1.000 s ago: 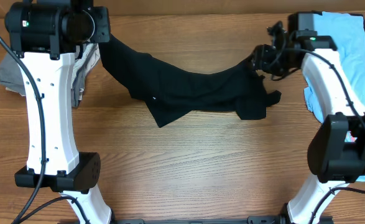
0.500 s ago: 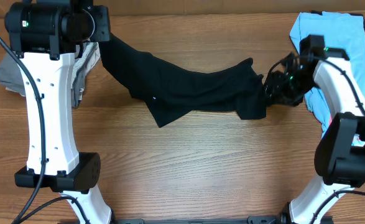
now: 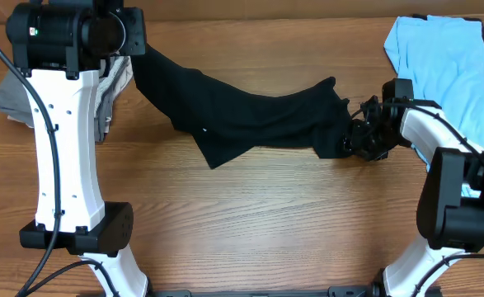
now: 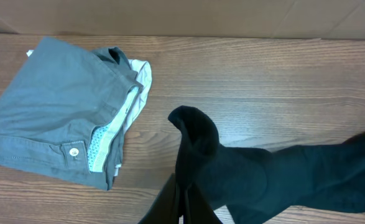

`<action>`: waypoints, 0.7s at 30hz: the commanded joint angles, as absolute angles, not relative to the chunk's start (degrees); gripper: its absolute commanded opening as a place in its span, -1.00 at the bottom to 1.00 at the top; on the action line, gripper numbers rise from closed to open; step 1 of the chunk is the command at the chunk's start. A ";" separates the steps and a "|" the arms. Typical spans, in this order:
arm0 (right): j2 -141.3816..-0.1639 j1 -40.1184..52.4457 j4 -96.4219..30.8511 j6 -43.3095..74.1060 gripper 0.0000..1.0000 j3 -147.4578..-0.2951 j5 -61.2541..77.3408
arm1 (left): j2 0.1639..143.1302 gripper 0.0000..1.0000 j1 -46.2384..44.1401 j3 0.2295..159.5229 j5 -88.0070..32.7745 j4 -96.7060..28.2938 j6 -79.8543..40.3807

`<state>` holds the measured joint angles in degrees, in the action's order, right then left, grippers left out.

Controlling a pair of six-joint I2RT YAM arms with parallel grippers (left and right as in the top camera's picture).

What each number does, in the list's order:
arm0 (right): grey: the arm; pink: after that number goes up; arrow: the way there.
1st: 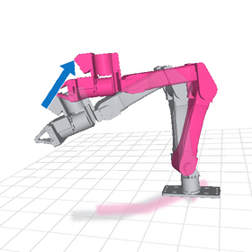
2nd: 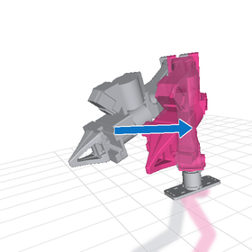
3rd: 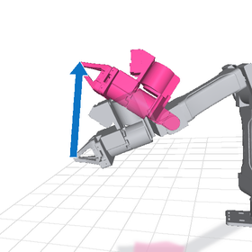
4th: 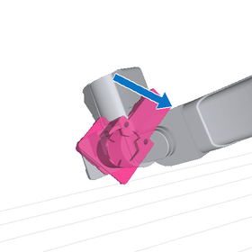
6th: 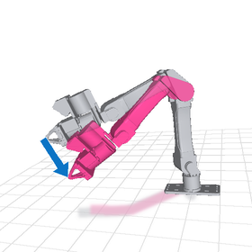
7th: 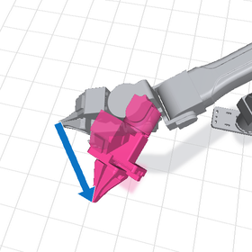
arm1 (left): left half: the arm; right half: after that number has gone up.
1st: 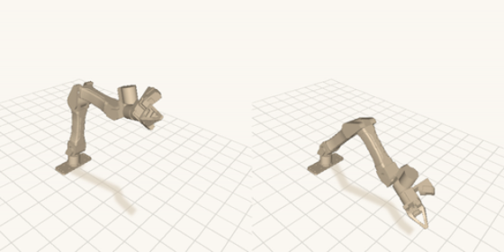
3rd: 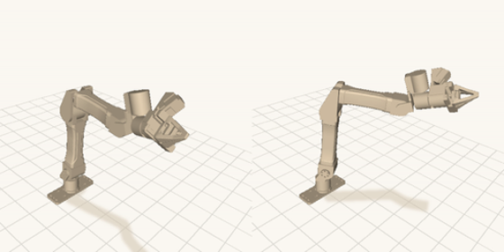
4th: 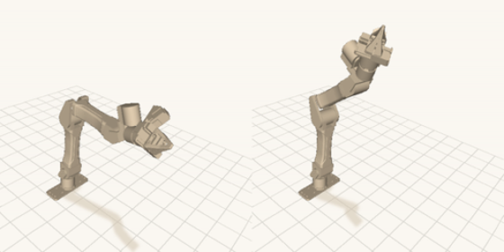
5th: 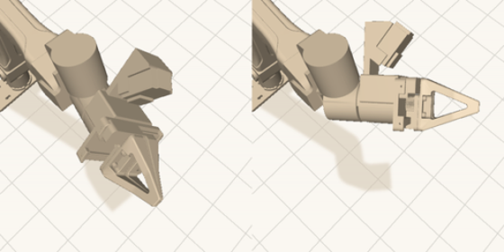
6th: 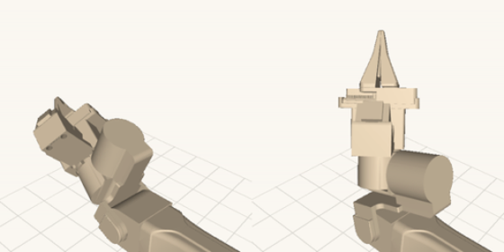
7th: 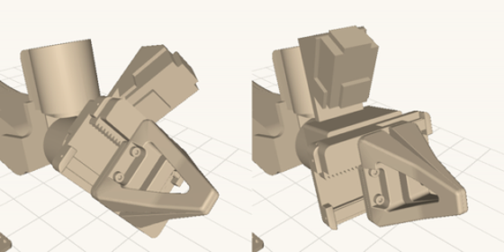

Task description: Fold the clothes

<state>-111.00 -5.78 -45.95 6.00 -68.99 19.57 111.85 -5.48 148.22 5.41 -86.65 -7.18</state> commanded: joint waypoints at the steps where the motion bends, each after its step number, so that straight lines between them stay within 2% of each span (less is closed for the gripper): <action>1: -110.80 -5.32 -44.07 7.55 -0.20 -65.17 19.16 | 112.14 -0.92 -5.06 149.27 5.93 -86.52 -7.79; 4: -110.78 -5.32 -43.79 7.81 -0.85 -64.71 19.59 | 112.14 -0.92 -5.06 149.27 5.93 -86.63 -7.79; 5: -110.54 -5.32 -43.79 8.40 -0.92 -64.86 20.08 | 112.14 -0.92 -5.06 149.27 5.93 -86.65 -7.77; 9: -106.85 -5.93 -45.71 8.80 -0.92 -67.88 23.92 | 111.70 -0.92 -5.06 149.38 5.91 -85.34 -8.25; 13: -99.68 -7.81 -53.23 8.54 -0.92 -77.19 24.08 | 109.40 -0.92 -5.04 150.61 5.96 -83.18 -8.40; 21: -90.78 -14.79 -71.77 7.20 -0.93 -110.98 20.01 | 100.33 -0.92 -5.04 154.80 6.46 -77.32 -8.38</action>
<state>-95.24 -12.27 -68.73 7.75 -100.57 22.39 107.96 -5.48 151.28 5.41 -79.22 -7.60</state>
